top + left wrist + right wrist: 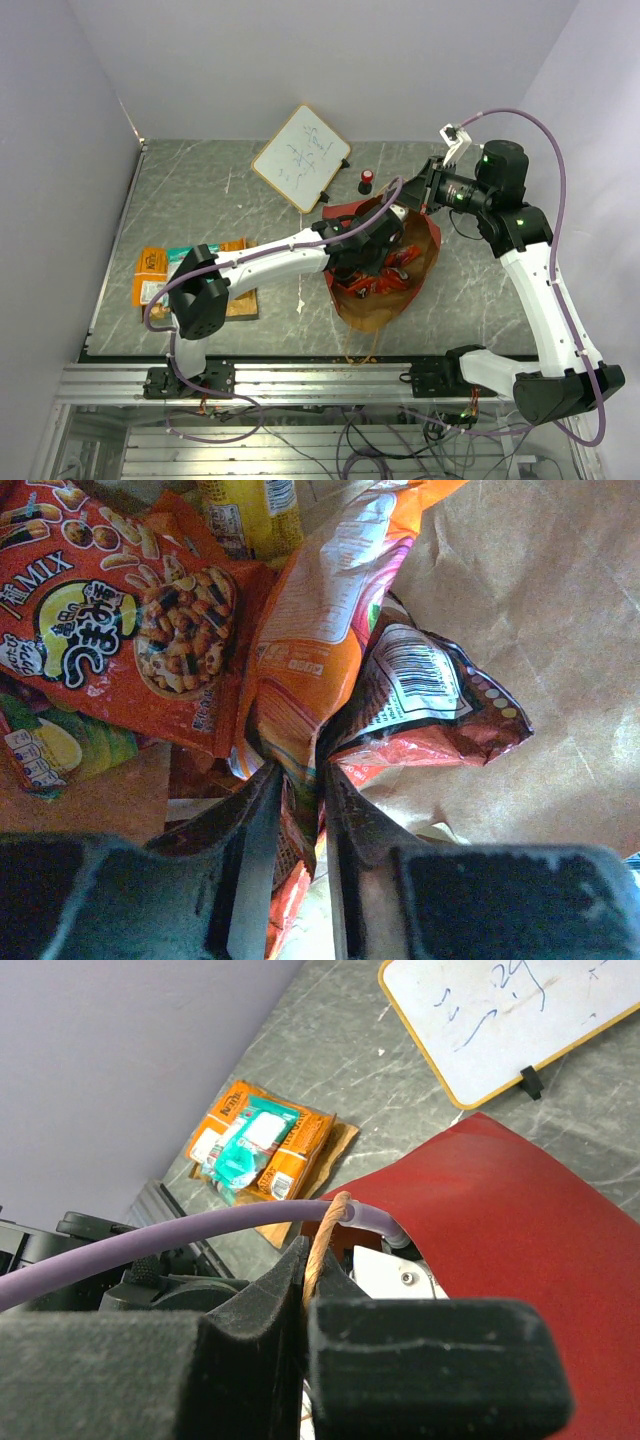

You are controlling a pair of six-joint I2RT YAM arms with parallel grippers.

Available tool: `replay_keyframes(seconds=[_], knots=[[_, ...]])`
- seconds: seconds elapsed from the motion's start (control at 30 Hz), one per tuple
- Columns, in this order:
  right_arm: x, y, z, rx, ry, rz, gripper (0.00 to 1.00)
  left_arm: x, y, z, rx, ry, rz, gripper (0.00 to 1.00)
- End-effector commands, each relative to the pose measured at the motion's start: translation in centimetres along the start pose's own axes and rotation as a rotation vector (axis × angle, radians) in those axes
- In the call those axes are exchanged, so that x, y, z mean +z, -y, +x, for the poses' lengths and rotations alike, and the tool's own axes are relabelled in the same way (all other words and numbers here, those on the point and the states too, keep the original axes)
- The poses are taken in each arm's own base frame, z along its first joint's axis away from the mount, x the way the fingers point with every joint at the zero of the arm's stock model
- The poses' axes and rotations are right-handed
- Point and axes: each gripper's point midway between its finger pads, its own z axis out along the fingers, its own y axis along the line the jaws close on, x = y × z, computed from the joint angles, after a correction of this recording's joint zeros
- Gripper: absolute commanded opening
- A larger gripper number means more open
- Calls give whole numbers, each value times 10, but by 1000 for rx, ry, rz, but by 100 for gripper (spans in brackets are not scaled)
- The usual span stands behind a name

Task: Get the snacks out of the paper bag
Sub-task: Take out the snack from the paper bag.

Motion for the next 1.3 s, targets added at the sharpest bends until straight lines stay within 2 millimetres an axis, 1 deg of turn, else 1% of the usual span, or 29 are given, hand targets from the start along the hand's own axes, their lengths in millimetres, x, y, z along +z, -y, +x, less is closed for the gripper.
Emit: replay_keyframes(seconds=[0.0,0.13,0.27,0.37,0.53,0.7,0.8,0.83,0.9,1.0,1.03,1.13,1.27], knots=[[-1,-4,1,-7,-1,-19,0,-3,1,-12,-3,32,10,36],[-2,-4,2,-8,-3,-16,0,-1,-3,-1,-16,3,-3,40],[-1,-4,3,-5,-5,-17,0,-6,-4,-3,-22,25,4,45],[-1,-3,4,0,-3,-18,0,-5,-7,0,-19,16,-6,46],[0,-2,4,2,-5,-19,0,7,-12,12,4,-24,-26,46],[2,-1,4,2,-8,-18,0,24,-8,24,23,-78,-16,47],[2,-1,4,3,-6,-19,0,29,-8,26,37,-94,-18,46],[2,0,4,3,-6,-18,0,28,-7,25,43,-93,-16,45],[3,-1,4,5,-7,-19,0,27,-6,22,53,-91,-12,37],[3,0,4,3,-6,-16,0,16,-2,13,56,-73,6,18],[3,0,3,2,-4,-15,0,9,1,9,53,-61,22,14],[3,1,0,-3,6,-7,0,-21,11,-7,40,-4,87,10],[2,3,-4,-9,24,13,0,-68,18,-19,33,70,173,7]])
